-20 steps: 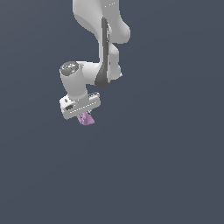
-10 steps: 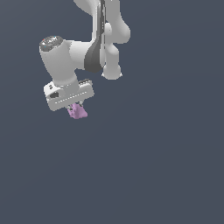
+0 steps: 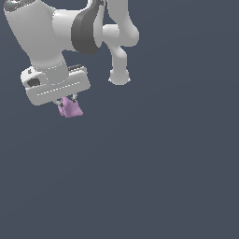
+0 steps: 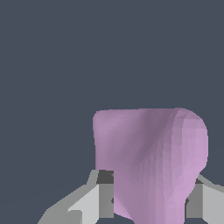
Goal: Pick up the object and move it to a goal position.
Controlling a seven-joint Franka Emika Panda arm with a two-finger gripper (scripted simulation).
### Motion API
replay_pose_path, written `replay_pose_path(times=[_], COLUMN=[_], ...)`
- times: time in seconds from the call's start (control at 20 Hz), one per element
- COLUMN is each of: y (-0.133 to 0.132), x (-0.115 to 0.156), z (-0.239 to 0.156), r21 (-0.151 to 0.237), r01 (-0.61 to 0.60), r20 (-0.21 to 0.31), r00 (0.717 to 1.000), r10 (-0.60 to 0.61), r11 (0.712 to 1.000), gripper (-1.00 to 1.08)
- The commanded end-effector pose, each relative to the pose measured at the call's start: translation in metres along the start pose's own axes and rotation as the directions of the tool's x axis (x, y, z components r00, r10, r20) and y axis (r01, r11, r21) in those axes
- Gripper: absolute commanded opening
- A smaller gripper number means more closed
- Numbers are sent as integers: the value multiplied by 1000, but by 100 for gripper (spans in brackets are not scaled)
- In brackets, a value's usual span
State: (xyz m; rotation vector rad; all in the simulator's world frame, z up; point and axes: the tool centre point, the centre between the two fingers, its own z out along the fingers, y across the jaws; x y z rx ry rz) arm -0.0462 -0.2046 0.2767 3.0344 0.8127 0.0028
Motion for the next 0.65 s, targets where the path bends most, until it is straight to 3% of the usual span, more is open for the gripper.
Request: replay_pose_path(times=[0.0, 0.6], y=[6, 18], x=[1, 3], z=[-16, -47], r21=[1, 1], r01=[0, 0], r20=[1, 1], r00=[1000, 1000], r10=[0, 0], r11=[1000, 1000], gripper=[-100, -100])
